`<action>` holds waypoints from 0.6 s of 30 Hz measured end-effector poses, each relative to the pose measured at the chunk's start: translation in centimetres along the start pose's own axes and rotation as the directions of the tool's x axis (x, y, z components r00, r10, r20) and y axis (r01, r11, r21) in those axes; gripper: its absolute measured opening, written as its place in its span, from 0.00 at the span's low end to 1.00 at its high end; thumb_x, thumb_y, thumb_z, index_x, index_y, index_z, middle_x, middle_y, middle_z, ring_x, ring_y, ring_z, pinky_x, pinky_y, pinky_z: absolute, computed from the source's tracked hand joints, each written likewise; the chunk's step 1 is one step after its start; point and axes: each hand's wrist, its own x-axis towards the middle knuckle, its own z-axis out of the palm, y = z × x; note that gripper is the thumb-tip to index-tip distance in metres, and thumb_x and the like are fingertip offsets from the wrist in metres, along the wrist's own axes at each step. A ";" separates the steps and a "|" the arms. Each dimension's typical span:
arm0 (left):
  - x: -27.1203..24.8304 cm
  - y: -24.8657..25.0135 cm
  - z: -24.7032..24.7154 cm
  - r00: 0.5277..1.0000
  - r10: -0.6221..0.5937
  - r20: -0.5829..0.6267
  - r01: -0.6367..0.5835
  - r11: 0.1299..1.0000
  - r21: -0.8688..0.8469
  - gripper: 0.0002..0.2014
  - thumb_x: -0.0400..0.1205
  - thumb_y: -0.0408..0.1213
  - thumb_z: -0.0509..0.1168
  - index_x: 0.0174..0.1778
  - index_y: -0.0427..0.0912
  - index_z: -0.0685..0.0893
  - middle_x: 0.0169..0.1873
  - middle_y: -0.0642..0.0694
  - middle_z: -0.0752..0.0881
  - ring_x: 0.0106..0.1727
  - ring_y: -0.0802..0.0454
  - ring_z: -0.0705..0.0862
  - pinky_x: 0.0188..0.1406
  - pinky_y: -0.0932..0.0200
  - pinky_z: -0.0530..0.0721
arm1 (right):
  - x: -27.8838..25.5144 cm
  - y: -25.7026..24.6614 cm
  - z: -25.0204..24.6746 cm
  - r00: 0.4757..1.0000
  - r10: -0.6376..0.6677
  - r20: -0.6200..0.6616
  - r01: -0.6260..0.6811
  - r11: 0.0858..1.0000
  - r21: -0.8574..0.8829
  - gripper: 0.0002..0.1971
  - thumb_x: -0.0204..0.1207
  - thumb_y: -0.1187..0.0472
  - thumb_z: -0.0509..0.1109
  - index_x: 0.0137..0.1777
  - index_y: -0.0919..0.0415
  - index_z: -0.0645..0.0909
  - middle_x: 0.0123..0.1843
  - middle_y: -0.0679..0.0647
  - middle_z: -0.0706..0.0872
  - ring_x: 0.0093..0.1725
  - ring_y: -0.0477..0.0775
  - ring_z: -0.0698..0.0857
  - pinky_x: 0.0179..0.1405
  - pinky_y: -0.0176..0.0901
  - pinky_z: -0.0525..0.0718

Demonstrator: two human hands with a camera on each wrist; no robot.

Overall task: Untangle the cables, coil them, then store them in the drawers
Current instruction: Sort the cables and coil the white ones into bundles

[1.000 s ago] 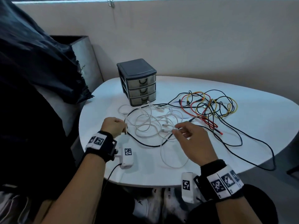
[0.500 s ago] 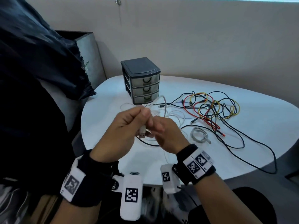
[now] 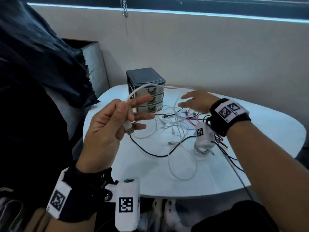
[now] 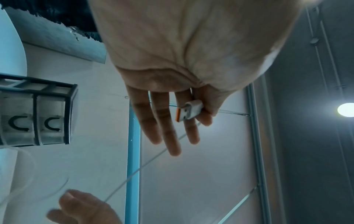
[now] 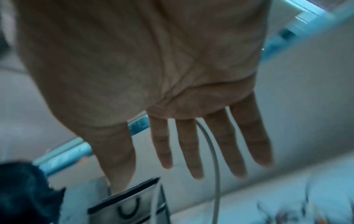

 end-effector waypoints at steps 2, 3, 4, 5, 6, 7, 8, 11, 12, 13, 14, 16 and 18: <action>-0.2 -0.4 -0.4 1.000 0.004 0.008 -0.004 1.000 0.018 0.14 0.82 0.53 0.61 0.34 0.51 0.82 0.59 0.45 0.90 0.51 0.41 0.91 0.46 0.54 0.87 | 0.1 -0.4 -2.1 0.999 0.050 -0.020 -0.054 0.934 -0.353 0.31 0.80 0.40 0.68 0.79 0.53 0.73 0.81 0.51 0.71 0.77 0.57 0.73 0.77 0.49 0.70; -0.3 -0.7 -0.5 1.000 -0.002 0.008 0.002 1.000 0.030 0.14 0.82 0.55 0.62 0.35 0.52 0.82 0.58 0.44 0.90 0.51 0.41 0.90 0.46 0.54 0.87 | -0.2 -0.9 -3.1 0.997 0.053 -0.050 -0.070 0.894 -0.443 0.31 0.81 0.40 0.67 0.80 0.55 0.72 0.81 0.53 0.72 0.75 0.59 0.76 0.75 0.51 0.73; -0.3 -0.9 -0.5 1.000 -0.013 0.004 0.013 0.999 0.037 0.15 0.82 0.56 0.63 0.35 0.52 0.82 0.56 0.44 0.91 0.50 0.40 0.90 0.46 0.53 0.86 | -0.5 -1.5 -4.1 0.995 0.056 -0.079 -0.087 0.874 -0.479 0.31 0.81 0.40 0.67 0.79 0.57 0.72 0.78 0.55 0.75 0.69 0.62 0.81 0.70 0.52 0.78; -0.2 -1.3 -0.3 1.000 -0.028 -0.003 0.028 0.999 0.045 0.15 0.81 0.57 0.64 0.35 0.52 0.82 0.54 0.43 0.91 0.49 0.40 0.90 0.46 0.52 0.86 | -0.7 -2.0 -5.1 0.993 0.050 -0.105 -0.094 0.876 -0.474 0.31 0.81 0.41 0.67 0.78 0.59 0.73 0.75 0.58 0.78 0.63 0.63 0.85 0.65 0.54 0.82; -0.1 -1.6 -0.1 0.999 -0.045 -0.016 0.046 0.997 0.054 0.15 0.82 0.57 0.64 0.35 0.52 0.82 0.53 0.43 0.91 0.48 0.40 0.90 0.45 0.52 0.86 | -0.8 -2.4 -6.0 0.991 0.035 -0.126 -0.086 0.900 -0.428 0.31 0.81 0.42 0.69 0.77 0.60 0.73 0.73 0.59 0.79 0.58 0.63 0.87 0.63 0.56 0.84; 0.0 -1.9 0.1 0.997 -0.065 -0.036 0.068 0.995 0.067 0.15 0.83 0.56 0.64 0.34 0.52 0.82 0.50 0.43 0.92 0.46 0.41 0.90 0.45 0.52 0.86 | -0.9 -2.7 -6.9 0.987 0.002 -0.161 -0.062 0.928 -0.368 0.31 0.80 0.43 0.69 0.78 0.59 0.72 0.73 0.59 0.79 0.58 0.62 0.87 0.64 0.57 0.84; 0.1 -2.3 0.4 0.994 -0.086 -0.064 0.092 0.992 0.084 0.15 0.84 0.53 0.63 0.33 0.52 0.83 0.48 0.43 0.92 0.45 0.42 0.90 0.44 0.53 0.86 | -0.8 -2.7 -7.6 0.973 -0.059 -0.225 -0.019 0.944 -0.329 0.32 0.80 0.44 0.70 0.79 0.57 0.71 0.77 0.58 0.76 0.65 0.62 0.84 0.70 0.56 0.79; 0.3 -3.3 0.7 0.981 -0.130 -0.146 0.149 0.980 0.129 0.18 0.87 0.46 0.59 0.30 0.54 0.83 0.42 0.45 0.92 0.40 0.46 0.89 0.41 0.57 0.85 | -1.3 -3.0 -8.8 0.842 -0.303 -0.447 0.194 0.942 -0.274 0.33 0.79 0.45 0.71 0.81 0.53 0.67 0.86 0.54 0.60 0.85 0.53 0.58 0.83 0.50 0.56; 0.3 -3.5 0.8 0.976 -0.134 -0.173 0.159 0.978 0.136 0.19 0.88 0.46 0.59 0.30 0.55 0.83 0.42 0.45 0.92 0.39 0.46 0.89 0.40 0.58 0.85 | -1.6 -3.1 -9.0 0.818 -0.333 -0.470 0.239 0.939 -0.249 0.32 0.78 0.45 0.72 0.80 0.51 0.69 0.86 0.53 0.60 0.86 0.52 0.57 0.83 0.50 0.55; 0.3 -3.7 0.7 0.969 -0.135 -0.205 0.166 0.976 0.144 0.20 0.88 0.45 0.58 0.30 0.55 0.83 0.42 0.45 0.92 0.39 0.47 0.89 0.40 0.58 0.85 | -1.8 -3.0 -9.2 0.832 -0.329 -0.446 0.249 0.941 -0.228 0.29 0.77 0.44 0.73 0.77 0.49 0.73 0.85 0.52 0.64 0.84 0.52 0.62 0.83 0.51 0.59; 0.2 -3.9 0.6 0.961 -0.135 -0.241 0.174 0.974 0.148 0.20 0.88 0.44 0.57 0.31 0.54 0.84 0.42 0.45 0.92 0.39 0.47 0.89 0.39 0.58 0.85 | -1.9 -2.9 -9.3 0.876 -0.295 -0.380 0.226 0.950 -0.216 0.26 0.76 0.42 0.73 0.71 0.49 0.78 0.79 0.51 0.72 0.78 0.53 0.72 0.78 0.52 0.67; 0.3 -4.2 0.2 0.942 -0.135 -0.306 0.184 0.974 0.135 0.19 0.90 0.42 0.55 0.34 0.49 0.83 0.41 0.45 0.92 0.38 0.46 0.88 0.39 0.57 0.84 | -2.1 -2.5 -9.1 0.968 -0.190 -0.166 0.161 0.972 -0.171 0.18 0.75 0.42 0.74 0.57 0.53 0.86 0.61 0.50 0.88 0.57 0.49 0.87 0.59 0.49 0.82; 0.3 -4.6 -0.1 0.930 -0.141 -0.340 0.195 0.972 0.130 0.18 0.91 0.40 0.54 0.37 0.45 0.82 0.39 0.45 0.91 0.37 0.47 0.87 0.38 0.58 0.84 | -2.4 -1.9 -8.3 0.982 -0.176 -0.067 0.174 0.984 -0.034 0.15 0.76 0.47 0.75 0.48 0.61 0.87 0.46 0.52 0.92 0.46 0.49 0.91 0.46 0.47 0.88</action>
